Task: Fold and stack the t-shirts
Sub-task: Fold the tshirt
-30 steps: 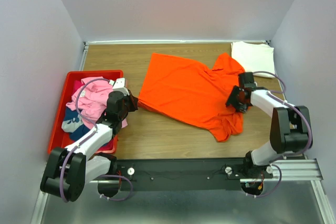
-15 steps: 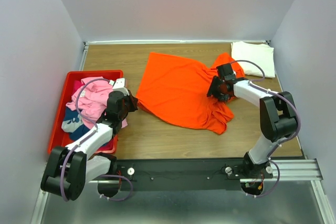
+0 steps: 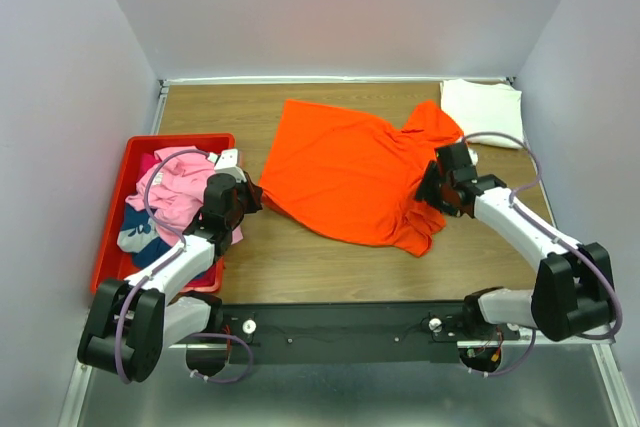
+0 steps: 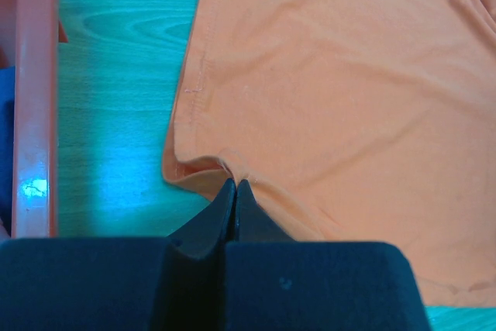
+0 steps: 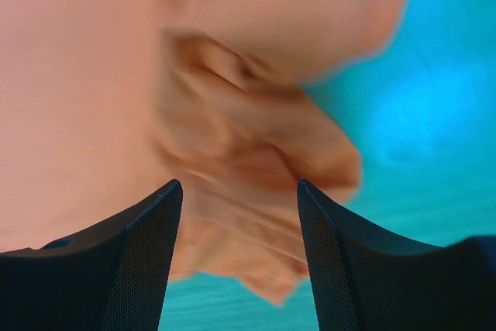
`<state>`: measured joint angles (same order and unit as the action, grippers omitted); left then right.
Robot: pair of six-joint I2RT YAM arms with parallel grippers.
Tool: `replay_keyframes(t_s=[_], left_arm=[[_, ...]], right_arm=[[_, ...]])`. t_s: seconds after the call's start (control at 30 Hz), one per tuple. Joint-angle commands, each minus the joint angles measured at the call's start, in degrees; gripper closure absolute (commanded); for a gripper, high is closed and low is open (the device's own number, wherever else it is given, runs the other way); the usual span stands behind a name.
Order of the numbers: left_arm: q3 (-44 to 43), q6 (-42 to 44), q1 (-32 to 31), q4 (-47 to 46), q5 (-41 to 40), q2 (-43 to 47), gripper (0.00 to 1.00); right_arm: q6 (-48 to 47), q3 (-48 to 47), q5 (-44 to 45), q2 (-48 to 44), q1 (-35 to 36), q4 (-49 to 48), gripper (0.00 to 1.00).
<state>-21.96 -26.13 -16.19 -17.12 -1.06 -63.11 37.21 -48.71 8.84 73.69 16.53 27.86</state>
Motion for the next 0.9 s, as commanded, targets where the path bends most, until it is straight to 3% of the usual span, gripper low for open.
replay_keyframes(t_s=[0.0, 0.57, 0.7, 0.77, 0.8, 0.87], left_arm=[[0.07, 0.64, 0.36, -1.16, -1.23, 0.62, 1.00], [0.25, 0.55, 0.36, -1.24, -1.23, 0.88, 1.00], [0.34, 0.55, 0.36, -1.24, -1.31, 1.06, 1.00], [0.42, 0.47, 0.36, -1.24, -1.23, 1.06, 1.00], [0.34, 0.55, 0.36, -1.33, -1.31, 0.97, 1.00], [0.34, 0.55, 0.36, -1.33, -1.31, 0.97, 1.00]], right_arm=[[1.90, 5.37, 3.55, 1.72, 0.16, 5.01, 0.32], [1.11, 7.75, 9.53, 6.02, 0.16, 3.17, 0.34], [-0.73, 7.05, 8.48, 7.08, 0.08, 2.11, 0.49], [-1.35, 6.78, 7.16, 6.91, 0.16, 2.11, 0.68], [-1.35, 6.96, 5.59, 5.95, 0.16, 2.11, 0.86], [-1.18, 7.14, 3.91, 3.41, 0.25, 3.51, 0.99]])
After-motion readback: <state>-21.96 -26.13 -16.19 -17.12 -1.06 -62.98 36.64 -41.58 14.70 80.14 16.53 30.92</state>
